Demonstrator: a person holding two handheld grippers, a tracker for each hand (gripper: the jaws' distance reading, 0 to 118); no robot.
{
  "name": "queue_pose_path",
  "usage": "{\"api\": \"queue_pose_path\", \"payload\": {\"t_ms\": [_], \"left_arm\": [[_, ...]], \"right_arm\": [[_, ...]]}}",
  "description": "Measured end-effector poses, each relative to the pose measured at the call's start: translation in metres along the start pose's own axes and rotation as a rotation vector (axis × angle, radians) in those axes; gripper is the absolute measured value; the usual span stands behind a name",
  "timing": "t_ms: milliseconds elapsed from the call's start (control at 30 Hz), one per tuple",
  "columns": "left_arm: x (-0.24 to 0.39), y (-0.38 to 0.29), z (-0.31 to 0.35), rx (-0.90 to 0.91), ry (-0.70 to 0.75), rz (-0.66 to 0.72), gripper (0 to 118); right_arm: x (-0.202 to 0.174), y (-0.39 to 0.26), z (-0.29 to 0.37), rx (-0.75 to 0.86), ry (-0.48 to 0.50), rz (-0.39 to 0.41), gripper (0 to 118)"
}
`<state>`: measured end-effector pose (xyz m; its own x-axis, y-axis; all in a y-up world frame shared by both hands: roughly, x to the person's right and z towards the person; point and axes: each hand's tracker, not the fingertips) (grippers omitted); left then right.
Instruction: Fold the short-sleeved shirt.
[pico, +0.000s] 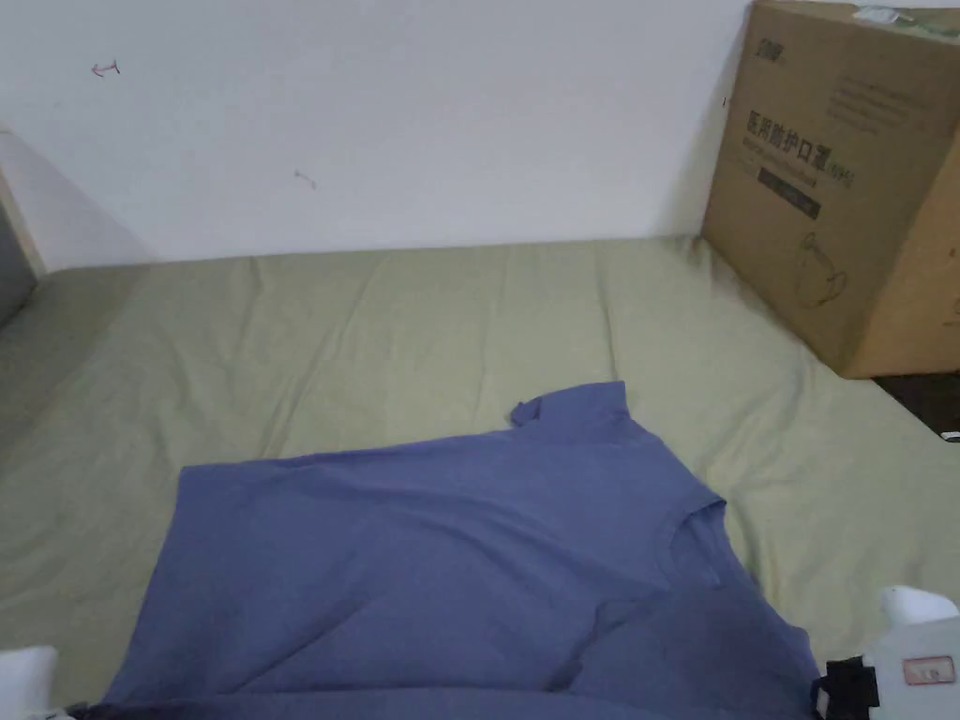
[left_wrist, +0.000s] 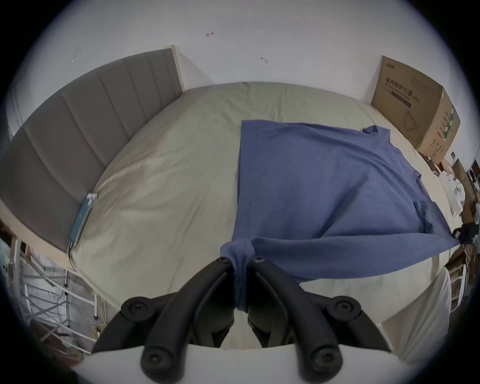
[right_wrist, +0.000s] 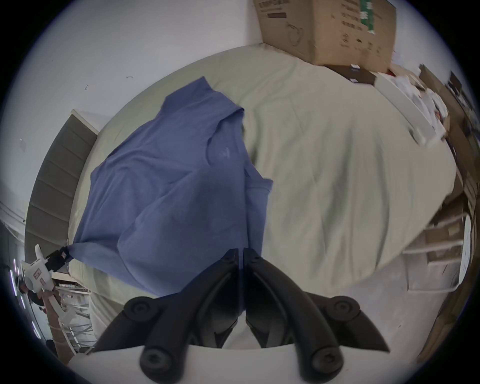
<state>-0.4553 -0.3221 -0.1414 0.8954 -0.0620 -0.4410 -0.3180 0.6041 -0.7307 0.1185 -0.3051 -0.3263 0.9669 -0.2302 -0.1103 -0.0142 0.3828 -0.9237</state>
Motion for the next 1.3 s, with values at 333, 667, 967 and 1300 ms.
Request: {"api": "queue_pose_path", "payload": {"t_ms": [333, 667, 967, 1300], "left_arm": [[0.004, -0.028, -0.002, -0.023, 0.014, -0.019, 30], [-0.004, -0.019, 0.057, 0.074, -0.117, 0.115, 99], [-0.010, -0.043, 0.056, 0.003, -0.134, 0.152, 0], [-0.007, -0.047, 0.045, -0.015, -0.145, 0.169, 82]], "right_arm": [[0.011, -0.023, -0.005, 0.020, 0.034, -0.057, 4], [-0.007, -0.013, 0.027, 0.162, 0.055, 0.071, 67], [-0.021, -0.034, 0.005, 0.135, 0.031, 0.062, 0], [-0.017, -0.040, -0.010, 0.078, 0.036, 0.041, 0]]}}
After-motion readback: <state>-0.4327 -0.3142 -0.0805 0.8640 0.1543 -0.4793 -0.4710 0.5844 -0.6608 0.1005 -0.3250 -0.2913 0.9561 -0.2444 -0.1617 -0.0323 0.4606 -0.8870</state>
